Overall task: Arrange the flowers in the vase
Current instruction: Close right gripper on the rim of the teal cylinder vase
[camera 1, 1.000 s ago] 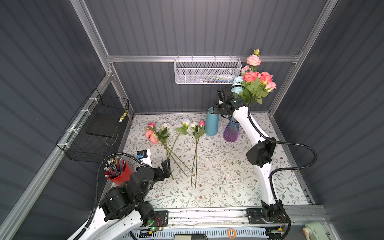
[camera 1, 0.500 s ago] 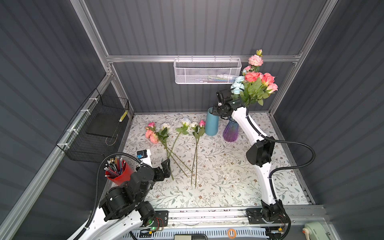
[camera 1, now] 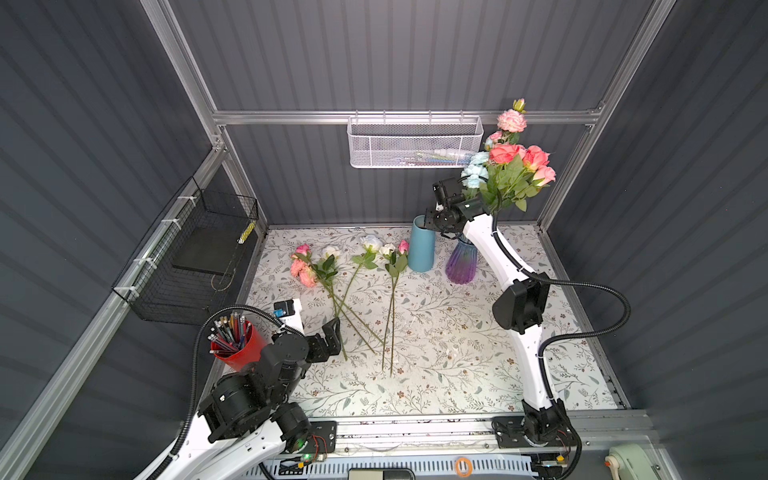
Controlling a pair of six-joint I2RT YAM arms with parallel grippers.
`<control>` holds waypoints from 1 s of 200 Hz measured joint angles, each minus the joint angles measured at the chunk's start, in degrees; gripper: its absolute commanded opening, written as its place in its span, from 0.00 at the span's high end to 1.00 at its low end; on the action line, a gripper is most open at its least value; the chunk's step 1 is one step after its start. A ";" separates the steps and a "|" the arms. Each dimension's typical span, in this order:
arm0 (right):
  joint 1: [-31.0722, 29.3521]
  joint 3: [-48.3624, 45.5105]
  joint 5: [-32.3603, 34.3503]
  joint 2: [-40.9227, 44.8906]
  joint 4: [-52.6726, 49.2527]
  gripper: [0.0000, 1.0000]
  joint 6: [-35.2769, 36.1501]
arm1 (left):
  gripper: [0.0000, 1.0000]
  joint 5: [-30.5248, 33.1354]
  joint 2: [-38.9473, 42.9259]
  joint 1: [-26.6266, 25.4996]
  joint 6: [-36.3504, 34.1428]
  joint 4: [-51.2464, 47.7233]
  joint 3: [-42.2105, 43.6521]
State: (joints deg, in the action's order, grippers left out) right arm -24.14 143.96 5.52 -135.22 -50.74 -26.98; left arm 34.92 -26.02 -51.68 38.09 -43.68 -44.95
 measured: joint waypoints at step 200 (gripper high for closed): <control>0.15 -1.25 0.87 1.88 -2.86 0.93 3.34 | 0.01 0.00 0.50 0.00 -0.04 -0.02 0.00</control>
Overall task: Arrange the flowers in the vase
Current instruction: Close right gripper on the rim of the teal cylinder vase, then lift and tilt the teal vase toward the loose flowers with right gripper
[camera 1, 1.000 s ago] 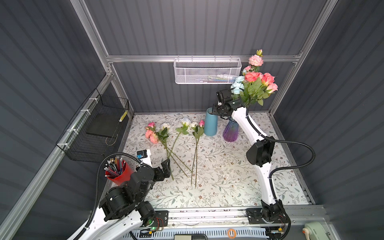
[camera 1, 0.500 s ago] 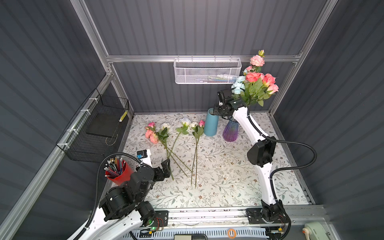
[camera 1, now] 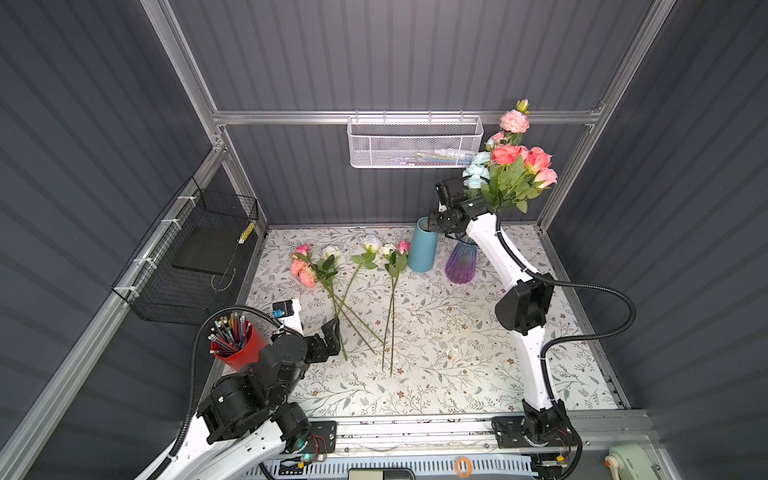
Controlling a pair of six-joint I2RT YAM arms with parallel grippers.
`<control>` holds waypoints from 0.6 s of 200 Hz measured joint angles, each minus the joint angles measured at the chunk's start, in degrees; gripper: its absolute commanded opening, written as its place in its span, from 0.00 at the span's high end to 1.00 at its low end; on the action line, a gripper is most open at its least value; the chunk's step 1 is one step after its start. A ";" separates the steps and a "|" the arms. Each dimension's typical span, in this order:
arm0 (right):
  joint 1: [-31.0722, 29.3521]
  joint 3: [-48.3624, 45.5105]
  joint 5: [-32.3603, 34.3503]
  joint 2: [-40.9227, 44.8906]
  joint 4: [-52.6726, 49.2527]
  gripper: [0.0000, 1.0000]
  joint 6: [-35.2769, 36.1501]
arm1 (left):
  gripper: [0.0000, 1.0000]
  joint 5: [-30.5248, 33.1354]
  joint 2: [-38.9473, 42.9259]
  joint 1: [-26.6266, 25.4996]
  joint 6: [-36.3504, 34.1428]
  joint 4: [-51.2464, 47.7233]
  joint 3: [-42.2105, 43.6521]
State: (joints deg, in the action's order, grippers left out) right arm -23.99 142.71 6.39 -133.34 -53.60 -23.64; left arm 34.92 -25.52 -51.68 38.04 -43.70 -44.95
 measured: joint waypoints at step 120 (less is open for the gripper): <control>-1.53 -1.22 -0.57 1.33 -0.90 0.98 0.98 | 0.01 -0.02 0.00 0.00 -0.17 0.04 0.02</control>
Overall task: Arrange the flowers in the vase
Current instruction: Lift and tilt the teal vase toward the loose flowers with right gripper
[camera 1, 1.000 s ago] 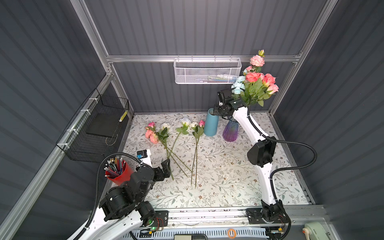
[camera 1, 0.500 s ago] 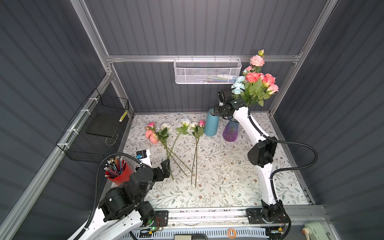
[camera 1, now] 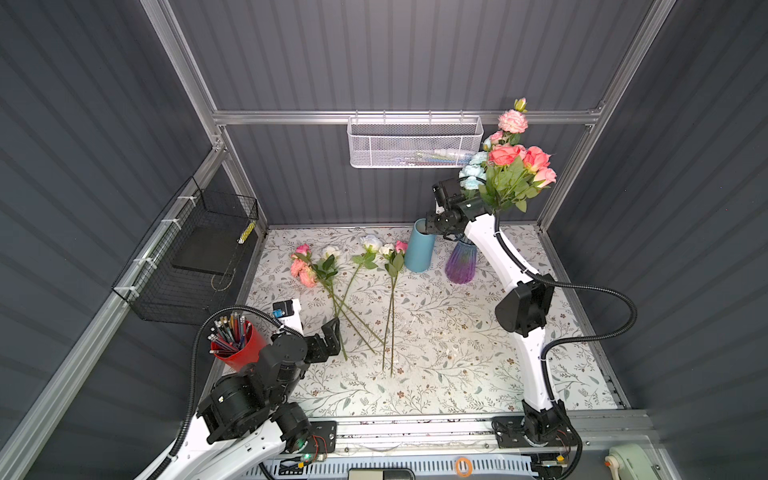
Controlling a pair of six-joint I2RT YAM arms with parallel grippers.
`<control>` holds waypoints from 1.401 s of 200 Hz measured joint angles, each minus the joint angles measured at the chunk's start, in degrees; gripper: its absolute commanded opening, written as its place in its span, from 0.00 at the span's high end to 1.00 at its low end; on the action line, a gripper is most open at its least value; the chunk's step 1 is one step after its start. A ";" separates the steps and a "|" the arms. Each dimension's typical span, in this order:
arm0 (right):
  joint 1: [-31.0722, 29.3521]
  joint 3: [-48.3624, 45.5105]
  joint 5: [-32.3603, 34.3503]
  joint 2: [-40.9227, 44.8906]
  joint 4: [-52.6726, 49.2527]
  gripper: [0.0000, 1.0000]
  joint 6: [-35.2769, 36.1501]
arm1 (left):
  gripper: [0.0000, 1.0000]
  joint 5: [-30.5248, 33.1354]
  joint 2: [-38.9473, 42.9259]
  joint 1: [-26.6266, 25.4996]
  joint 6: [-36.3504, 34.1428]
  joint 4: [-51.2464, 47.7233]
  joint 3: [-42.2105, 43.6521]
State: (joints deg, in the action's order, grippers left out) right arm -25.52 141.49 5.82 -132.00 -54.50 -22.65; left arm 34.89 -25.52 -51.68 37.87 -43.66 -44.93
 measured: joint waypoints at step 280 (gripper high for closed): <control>-4.57 -14.64 2.84 9.62 1.46 1.00 2.14 | 0.01 -1.51 0.15 0.00 0.00 0.44 1.22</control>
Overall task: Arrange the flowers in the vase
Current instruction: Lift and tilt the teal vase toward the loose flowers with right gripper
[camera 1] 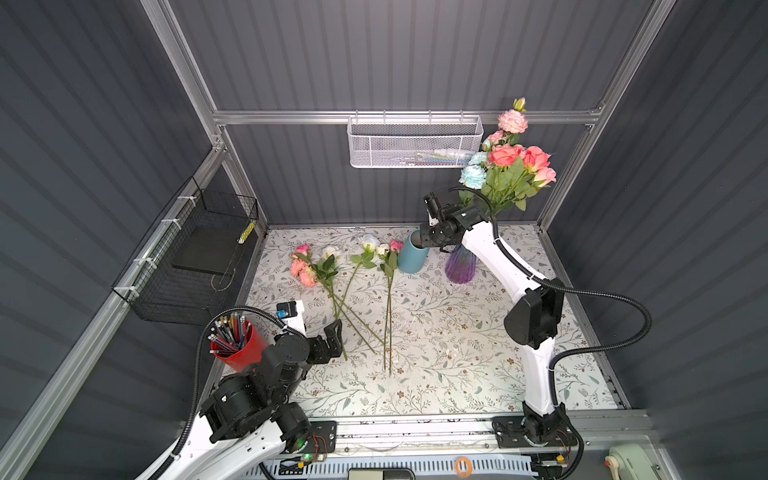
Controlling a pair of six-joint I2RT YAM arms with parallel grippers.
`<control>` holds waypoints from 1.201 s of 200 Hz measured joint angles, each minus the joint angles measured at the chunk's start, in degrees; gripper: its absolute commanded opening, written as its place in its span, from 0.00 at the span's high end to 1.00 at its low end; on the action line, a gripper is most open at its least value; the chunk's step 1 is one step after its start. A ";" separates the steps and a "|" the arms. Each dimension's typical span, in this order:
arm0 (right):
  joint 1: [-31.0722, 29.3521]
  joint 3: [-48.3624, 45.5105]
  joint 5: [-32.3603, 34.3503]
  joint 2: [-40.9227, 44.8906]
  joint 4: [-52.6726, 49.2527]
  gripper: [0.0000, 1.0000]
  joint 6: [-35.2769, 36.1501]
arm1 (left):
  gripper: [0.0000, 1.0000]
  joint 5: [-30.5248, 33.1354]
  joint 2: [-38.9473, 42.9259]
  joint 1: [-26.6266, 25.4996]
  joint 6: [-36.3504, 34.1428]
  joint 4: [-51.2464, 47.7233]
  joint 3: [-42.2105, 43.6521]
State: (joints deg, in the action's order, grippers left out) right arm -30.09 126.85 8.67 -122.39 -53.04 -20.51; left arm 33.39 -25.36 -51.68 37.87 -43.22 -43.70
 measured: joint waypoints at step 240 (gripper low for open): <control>-1.55 -10.03 0.79 6.14 2.40 1.00 0.44 | 0.01 -2.84 -7.04 0.00 -2.38 8.68 1.29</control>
State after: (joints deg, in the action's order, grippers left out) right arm -31.64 116.81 9.45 -116.25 -50.63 -20.08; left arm 30.55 -32.40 -51.68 35.48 -34.54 -42.41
